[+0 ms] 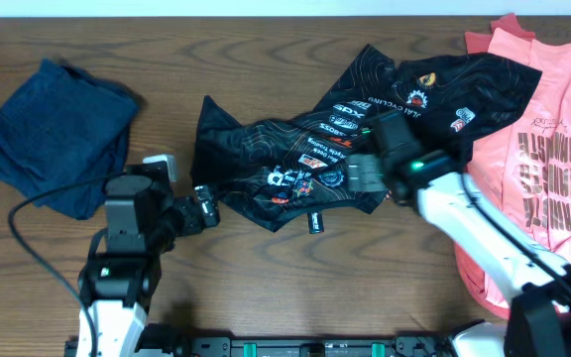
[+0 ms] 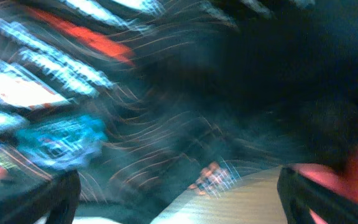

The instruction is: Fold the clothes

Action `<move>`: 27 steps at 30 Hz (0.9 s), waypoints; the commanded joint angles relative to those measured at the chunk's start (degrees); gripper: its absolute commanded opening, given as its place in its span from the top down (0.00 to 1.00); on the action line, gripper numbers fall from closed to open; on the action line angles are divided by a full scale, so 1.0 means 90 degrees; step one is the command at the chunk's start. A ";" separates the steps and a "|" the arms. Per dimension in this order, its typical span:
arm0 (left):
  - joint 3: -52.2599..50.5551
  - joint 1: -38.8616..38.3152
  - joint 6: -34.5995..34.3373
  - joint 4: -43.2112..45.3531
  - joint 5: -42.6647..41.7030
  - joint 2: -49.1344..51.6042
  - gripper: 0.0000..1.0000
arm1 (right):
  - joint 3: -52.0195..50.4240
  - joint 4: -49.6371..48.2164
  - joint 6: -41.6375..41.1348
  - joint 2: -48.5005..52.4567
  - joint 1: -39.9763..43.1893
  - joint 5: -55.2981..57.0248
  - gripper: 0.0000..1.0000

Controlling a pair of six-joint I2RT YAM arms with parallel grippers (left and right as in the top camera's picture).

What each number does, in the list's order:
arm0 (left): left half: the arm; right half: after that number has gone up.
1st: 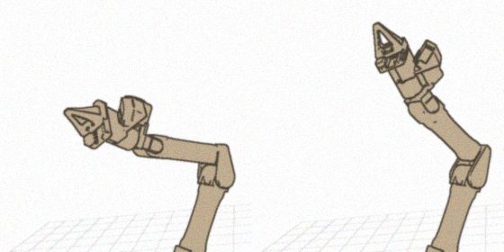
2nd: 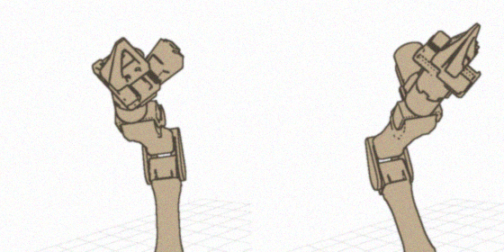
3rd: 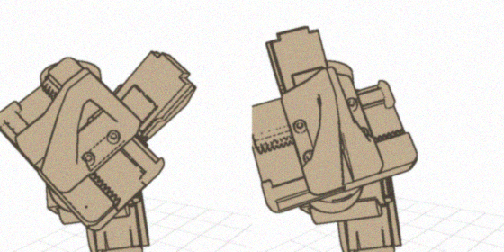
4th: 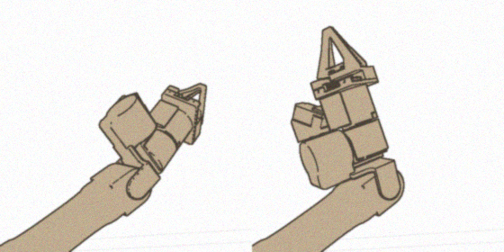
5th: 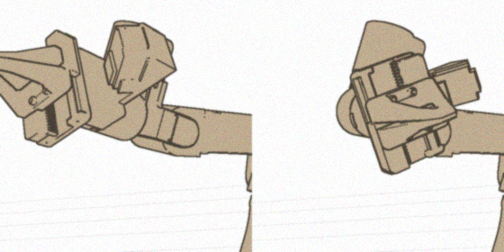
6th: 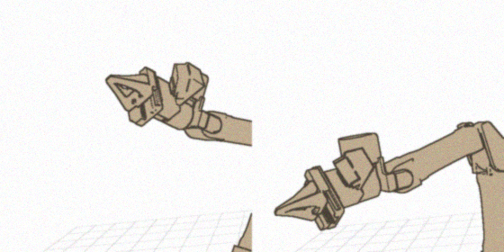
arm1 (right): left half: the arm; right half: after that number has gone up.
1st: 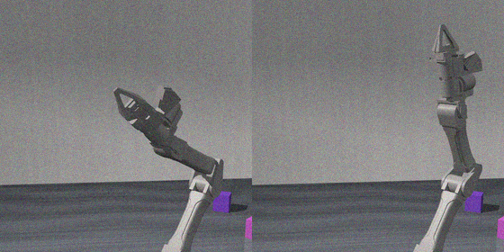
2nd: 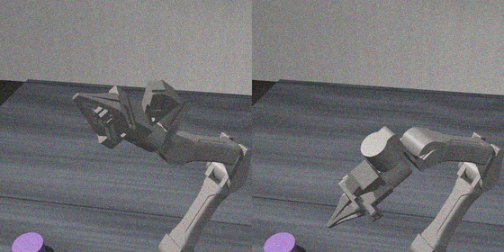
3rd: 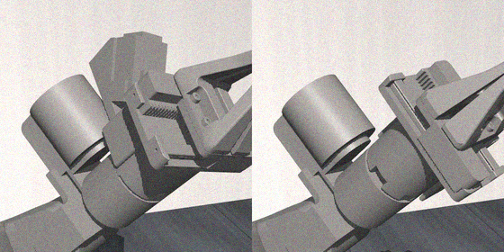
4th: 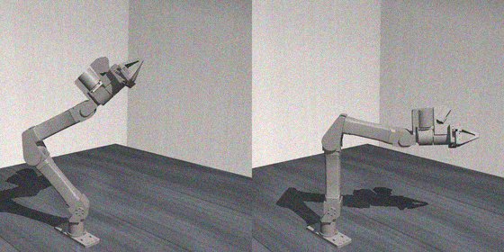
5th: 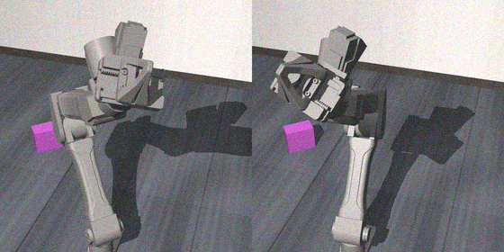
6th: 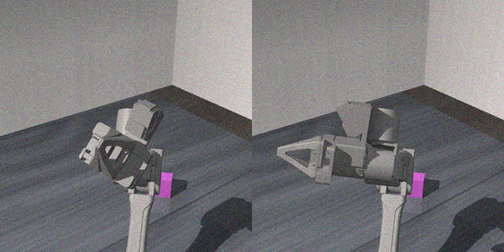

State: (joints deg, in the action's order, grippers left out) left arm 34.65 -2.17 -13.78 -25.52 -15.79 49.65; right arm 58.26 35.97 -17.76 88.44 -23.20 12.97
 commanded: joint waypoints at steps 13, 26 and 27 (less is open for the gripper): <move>0.0019 -0.1770 -0.2951 0.1166 -0.0867 0.3487 0.07 | 0.0049 0.1379 -0.0194 -0.0398 0.1812 -0.0136 0.01; 0.0413 -0.1406 -0.1945 0.2147 -0.0270 0.4306 0.94 | 0.0049 0.1586 -0.0189 -0.0398 0.2006 -0.0141 0.01; 0.0612 -0.1197 -0.1766 0.1979 -0.0121 0.4269 0.94 | 0.0049 0.1615 -0.0189 -0.0398 0.2006 -0.0160 0.01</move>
State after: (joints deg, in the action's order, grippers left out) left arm 36.10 -17.12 -36.82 -6.50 -21.98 89.27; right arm 58.30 50.13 -18.85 85.95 -5.67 11.57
